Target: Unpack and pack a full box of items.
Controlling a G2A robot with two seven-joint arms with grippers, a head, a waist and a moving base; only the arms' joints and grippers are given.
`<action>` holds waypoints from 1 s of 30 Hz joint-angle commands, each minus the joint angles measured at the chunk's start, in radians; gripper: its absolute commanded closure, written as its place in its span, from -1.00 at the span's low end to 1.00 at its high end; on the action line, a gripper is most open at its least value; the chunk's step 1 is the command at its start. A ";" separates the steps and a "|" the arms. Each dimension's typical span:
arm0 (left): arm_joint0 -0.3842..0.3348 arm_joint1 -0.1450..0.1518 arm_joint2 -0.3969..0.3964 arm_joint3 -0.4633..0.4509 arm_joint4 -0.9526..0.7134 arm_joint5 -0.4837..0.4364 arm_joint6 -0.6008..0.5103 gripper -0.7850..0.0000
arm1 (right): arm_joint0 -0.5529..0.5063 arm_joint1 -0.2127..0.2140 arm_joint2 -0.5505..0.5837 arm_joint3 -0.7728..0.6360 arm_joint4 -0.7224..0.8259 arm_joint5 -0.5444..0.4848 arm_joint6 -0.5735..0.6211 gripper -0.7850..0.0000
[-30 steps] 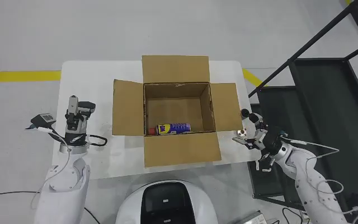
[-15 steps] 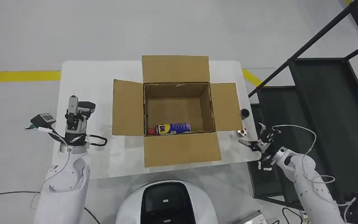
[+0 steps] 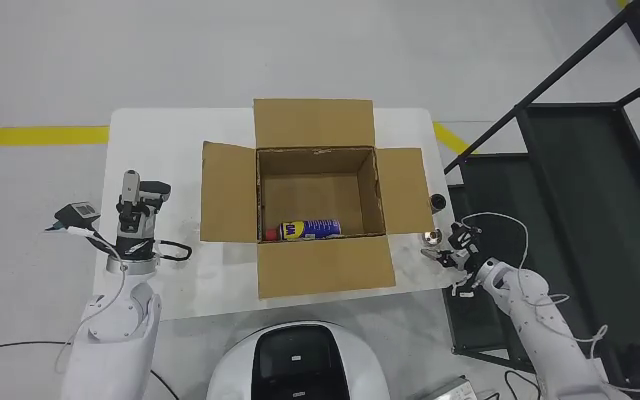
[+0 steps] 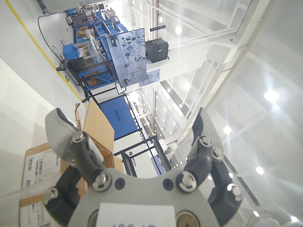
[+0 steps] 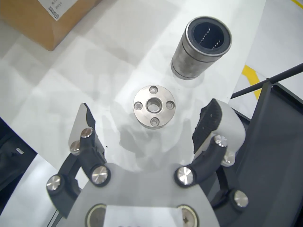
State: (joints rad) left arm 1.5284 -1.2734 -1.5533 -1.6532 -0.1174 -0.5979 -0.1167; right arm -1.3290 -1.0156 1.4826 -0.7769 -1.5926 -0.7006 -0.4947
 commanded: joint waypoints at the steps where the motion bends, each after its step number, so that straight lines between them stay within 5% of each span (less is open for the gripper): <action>1: 0.000 0.000 0.000 0.000 0.000 0.000 0.000 -1.00 | 0.018 -0.003 -0.013 0.031 -0.005 0.007 -0.012 -1.00; 12: 0.000 0.000 0.000 0.000 0.000 0.000 0.000 -1.00 | 0.119 -0.022 -0.087 0.173 -0.013 0.011 -0.067 -0.88; 14: 0.000 0.000 0.000 0.000 0.000 0.000 0.000 -1.00 | 0.130 -0.025 -0.098 0.186 -0.014 0.011 -0.074 -0.66; 16: 0.000 0.000 0.000 0.000 0.000 0.000 0.000 -1.00 | 0.141 -0.027 -0.110 0.199 -0.023 0.016 -0.080 0.02; 19: 0.000 0.000 0.000 0.000 0.000 0.000 0.000 -1.00 | 0.156 -0.029 -0.125 0.218 -0.039 0.041 -0.074 0.58; 20: 0.000 0.000 0.000 0.000 0.000 0.000 0.000 -1.00 | 0.161 -0.031 -0.131 0.226 -0.043 0.054 -0.071 0.69; 23: 0.000 0.000 0.000 0.000 0.000 0.000 0.000 -1.00 | 0.169 -0.034 -0.141 0.241 -0.041 0.072 -0.077 0.58; 26: 0.000 0.000 0.000 0.000 0.000 0.000 0.000 -1.00 | 0.174 -0.036 -0.148 0.249 -0.047 0.103 -0.077 1.00; 30: 0.000 0.000 0.000 0.000 0.000 0.000 0.000 -1.00 | 0.169 -0.033 -0.150 0.247 -0.053 0.133 -0.102 1.00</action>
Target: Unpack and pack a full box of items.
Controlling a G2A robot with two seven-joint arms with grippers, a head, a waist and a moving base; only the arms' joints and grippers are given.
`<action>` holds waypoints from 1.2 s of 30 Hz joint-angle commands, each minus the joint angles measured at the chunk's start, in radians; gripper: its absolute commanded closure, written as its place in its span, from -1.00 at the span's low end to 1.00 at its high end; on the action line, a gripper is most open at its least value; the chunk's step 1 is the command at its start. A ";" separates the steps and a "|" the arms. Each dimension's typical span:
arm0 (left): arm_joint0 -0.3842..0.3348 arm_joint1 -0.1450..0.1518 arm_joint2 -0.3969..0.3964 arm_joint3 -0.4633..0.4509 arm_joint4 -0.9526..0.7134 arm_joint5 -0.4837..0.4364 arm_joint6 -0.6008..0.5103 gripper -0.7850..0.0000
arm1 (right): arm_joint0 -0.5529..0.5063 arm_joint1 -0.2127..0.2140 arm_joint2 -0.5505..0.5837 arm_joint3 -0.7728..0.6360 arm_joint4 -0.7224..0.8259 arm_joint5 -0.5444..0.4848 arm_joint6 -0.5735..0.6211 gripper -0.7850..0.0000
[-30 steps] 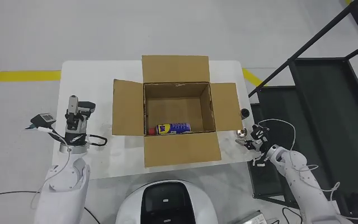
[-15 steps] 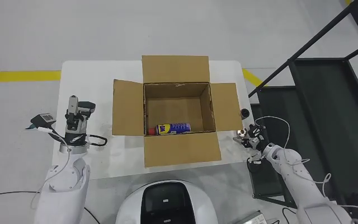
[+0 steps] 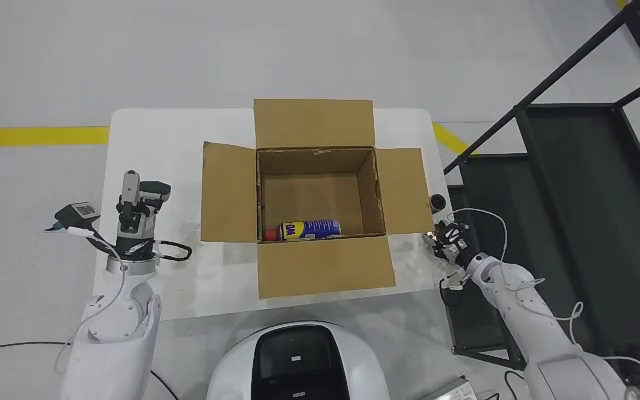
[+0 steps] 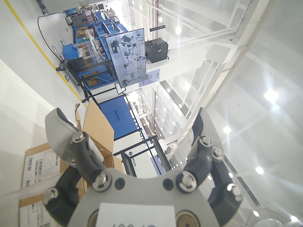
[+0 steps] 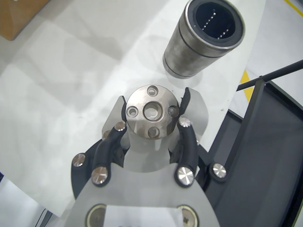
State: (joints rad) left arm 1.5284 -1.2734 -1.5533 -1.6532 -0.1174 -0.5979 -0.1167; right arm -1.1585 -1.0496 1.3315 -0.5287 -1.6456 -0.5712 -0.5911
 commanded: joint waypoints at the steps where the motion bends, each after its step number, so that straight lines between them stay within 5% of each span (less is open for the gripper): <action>1: 0.000 0.000 0.000 0.000 0.000 0.000 0.000 -1.00 | -0.006 0.004 0.006 -0.006 0.007 0.005 -0.026 1.00; 11: 0.000 0.000 0.000 0.000 0.000 0.000 0.000 -1.00 | -0.111 0.061 0.105 -0.145 0.017 -0.017 -0.183 1.00; 17: 0.000 0.000 0.000 0.000 0.000 0.000 0.000 -1.00 | -0.244 0.100 0.223 -0.373 0.052 0.000 -0.178 1.00; 27: 0.000 0.000 0.000 0.000 0.000 0.000 0.000 -1.00 | -0.455 0.131 0.395 -0.966 0.118 -0.058 0.043 1.00; 36: 0.000 0.000 0.000 0.000 0.000 0.000 0.000 -1.00 | -0.304 0.123 0.226 -1.160 0.138 -0.205 0.327 1.00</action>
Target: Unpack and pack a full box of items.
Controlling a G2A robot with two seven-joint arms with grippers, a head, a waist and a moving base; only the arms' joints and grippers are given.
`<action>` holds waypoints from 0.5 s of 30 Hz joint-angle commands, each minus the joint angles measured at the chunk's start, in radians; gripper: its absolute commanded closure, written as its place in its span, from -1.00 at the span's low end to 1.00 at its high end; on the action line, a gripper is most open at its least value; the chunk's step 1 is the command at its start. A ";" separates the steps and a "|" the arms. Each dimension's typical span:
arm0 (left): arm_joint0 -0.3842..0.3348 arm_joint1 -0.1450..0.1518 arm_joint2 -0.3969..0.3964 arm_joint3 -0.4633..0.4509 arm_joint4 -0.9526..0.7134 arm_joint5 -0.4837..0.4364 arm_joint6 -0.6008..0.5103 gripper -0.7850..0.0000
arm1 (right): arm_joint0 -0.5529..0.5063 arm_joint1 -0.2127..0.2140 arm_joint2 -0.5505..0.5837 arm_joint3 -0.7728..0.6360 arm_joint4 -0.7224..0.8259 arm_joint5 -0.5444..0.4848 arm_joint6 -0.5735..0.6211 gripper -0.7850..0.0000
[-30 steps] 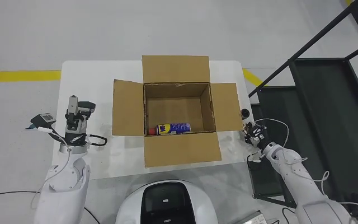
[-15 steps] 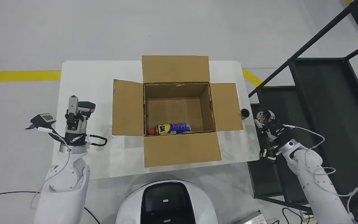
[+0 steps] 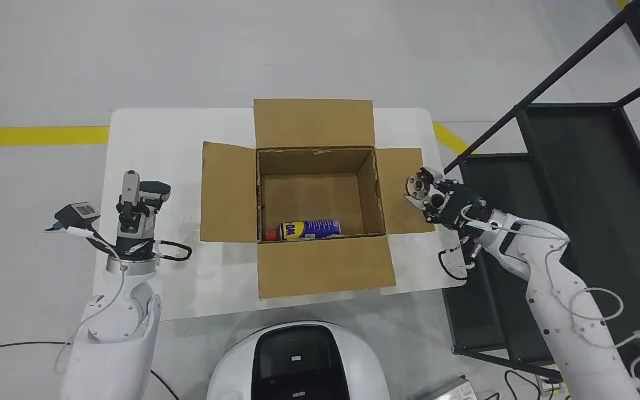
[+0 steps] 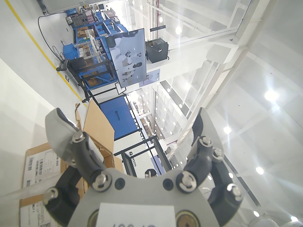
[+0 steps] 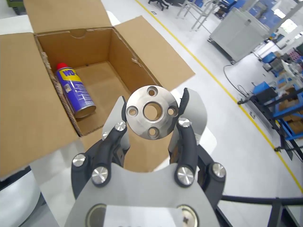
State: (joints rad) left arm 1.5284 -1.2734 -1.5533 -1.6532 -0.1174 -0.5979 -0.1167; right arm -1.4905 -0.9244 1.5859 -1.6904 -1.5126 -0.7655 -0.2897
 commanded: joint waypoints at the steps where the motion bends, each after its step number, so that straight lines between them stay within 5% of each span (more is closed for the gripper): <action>1: 0.000 0.000 0.000 0.000 0.000 0.000 0.000 -1.00 | 0.055 -0.005 -0.058 0.005 0.012 -0.028 0.045 1.00; 15: 0.000 0.000 0.000 0.000 0.000 0.000 0.000 -1.00 | 0.441 -0.075 -0.437 0.279 0.053 -0.075 0.236 1.00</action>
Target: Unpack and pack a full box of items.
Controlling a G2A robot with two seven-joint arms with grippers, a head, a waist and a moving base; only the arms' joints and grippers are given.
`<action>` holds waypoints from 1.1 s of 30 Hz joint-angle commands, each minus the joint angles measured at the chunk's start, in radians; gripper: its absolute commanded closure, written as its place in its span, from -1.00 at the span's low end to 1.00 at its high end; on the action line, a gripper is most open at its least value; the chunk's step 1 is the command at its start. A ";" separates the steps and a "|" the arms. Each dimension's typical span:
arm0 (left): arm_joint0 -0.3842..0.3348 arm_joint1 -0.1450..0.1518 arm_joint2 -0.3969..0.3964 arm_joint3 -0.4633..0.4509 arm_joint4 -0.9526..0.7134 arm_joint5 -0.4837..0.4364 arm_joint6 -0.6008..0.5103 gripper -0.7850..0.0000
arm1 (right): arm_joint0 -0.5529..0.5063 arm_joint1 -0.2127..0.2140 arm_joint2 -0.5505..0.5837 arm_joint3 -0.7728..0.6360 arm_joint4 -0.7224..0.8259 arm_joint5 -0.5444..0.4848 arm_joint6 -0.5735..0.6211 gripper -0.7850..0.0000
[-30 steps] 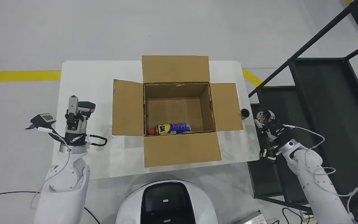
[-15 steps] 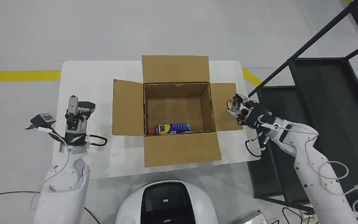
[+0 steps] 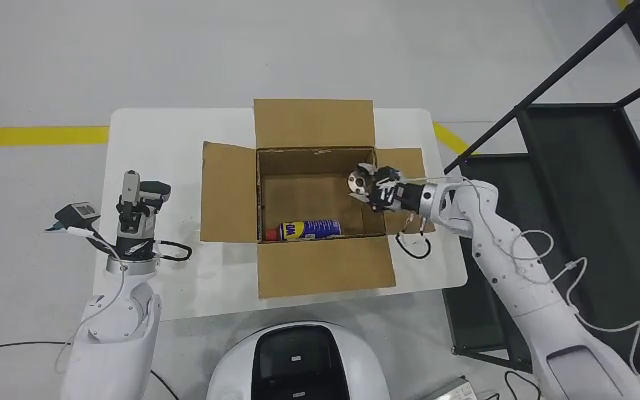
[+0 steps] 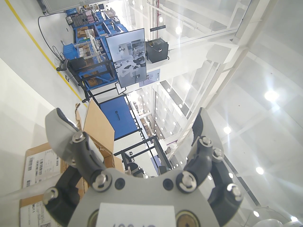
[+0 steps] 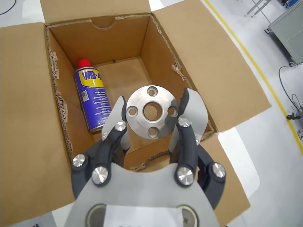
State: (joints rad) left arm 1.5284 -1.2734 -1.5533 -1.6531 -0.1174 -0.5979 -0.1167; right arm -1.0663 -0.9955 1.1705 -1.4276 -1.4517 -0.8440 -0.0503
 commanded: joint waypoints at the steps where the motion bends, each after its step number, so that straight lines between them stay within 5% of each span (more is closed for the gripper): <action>1: 0.000 0.000 0.000 0.000 0.000 0.000 0.000 -1.00 | 0.029 -0.009 -0.040 0.034 -0.013 0.005 -0.013 1.00; 21: 0.000 0.000 0.000 0.000 0.000 0.000 0.000 -1.00 | 0.079 -0.017 -0.079 0.027 -0.049 -0.018 0.041 1.00; 33: 0.000 0.000 0.000 0.000 0.000 0.000 0.000 -1.00 | 0.399 -0.167 -0.444 0.373 -0.004 -0.078 0.129 1.00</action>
State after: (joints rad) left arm 1.5284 -1.2734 -1.5533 -1.6532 -0.1174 -0.5979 -0.1167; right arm -0.6880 -1.1488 0.7567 -1.0916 -1.4540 -0.9220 0.0815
